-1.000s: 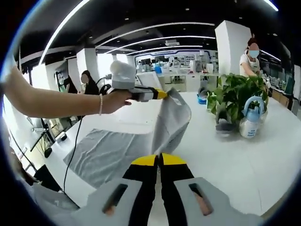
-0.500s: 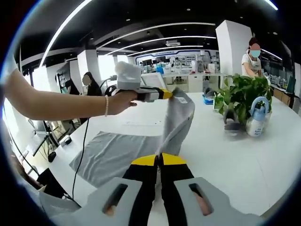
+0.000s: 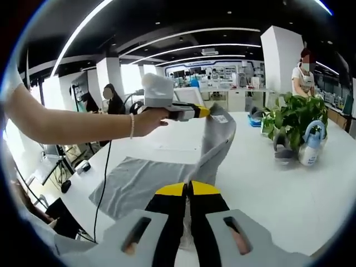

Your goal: Fold the towel on the table until its edges align and the towel forms a compact rectangular stack.

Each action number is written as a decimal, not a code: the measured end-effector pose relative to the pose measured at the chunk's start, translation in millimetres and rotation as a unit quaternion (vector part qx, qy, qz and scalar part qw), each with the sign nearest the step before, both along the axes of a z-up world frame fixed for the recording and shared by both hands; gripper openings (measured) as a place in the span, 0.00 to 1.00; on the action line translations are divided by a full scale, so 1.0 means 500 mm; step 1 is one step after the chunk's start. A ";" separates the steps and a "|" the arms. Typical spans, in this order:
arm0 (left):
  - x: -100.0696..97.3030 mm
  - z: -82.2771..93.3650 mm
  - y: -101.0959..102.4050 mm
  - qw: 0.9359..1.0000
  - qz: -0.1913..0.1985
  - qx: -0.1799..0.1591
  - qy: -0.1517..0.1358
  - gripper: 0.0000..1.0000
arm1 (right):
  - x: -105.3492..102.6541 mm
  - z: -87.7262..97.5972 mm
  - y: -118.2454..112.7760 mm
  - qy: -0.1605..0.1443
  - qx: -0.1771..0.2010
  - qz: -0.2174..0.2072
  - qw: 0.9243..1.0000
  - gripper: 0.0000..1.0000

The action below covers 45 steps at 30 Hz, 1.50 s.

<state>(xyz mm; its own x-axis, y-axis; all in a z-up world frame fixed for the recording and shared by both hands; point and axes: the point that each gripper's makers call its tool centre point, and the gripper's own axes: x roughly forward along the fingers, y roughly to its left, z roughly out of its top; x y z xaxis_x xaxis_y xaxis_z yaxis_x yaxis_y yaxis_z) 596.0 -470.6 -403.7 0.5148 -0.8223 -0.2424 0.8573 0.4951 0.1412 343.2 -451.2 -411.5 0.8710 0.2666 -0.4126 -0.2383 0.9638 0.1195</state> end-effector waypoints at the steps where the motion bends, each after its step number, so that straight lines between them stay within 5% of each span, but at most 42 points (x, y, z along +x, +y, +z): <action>1: 0.000 0.003 0.008 1.000 0.001 -0.001 -0.001 0.04 | 0.000 0.001 0.006 -0.001 0.001 0.001 1.000 0.00; 15: 0.020 -0.005 0.100 1.000 0.015 -0.006 0.006 0.04 | 0.005 -0.003 0.110 0.002 0.023 0.029 0.999 0.00; 45: 0.036 -0.026 0.257 1.000 0.024 -0.006 0.010 0.03 | 0.012 -0.004 0.282 0.010 0.010 0.072 0.997 0.00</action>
<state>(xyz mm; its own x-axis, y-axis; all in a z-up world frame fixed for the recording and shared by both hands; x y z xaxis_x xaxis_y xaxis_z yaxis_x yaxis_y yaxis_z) 614.0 -342.3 -416.8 0.5483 -0.8000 -0.2438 0.8355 0.5367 0.1179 348.9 -309.9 -413.4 0.8144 0.3965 -0.4237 -0.3715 0.9172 0.1444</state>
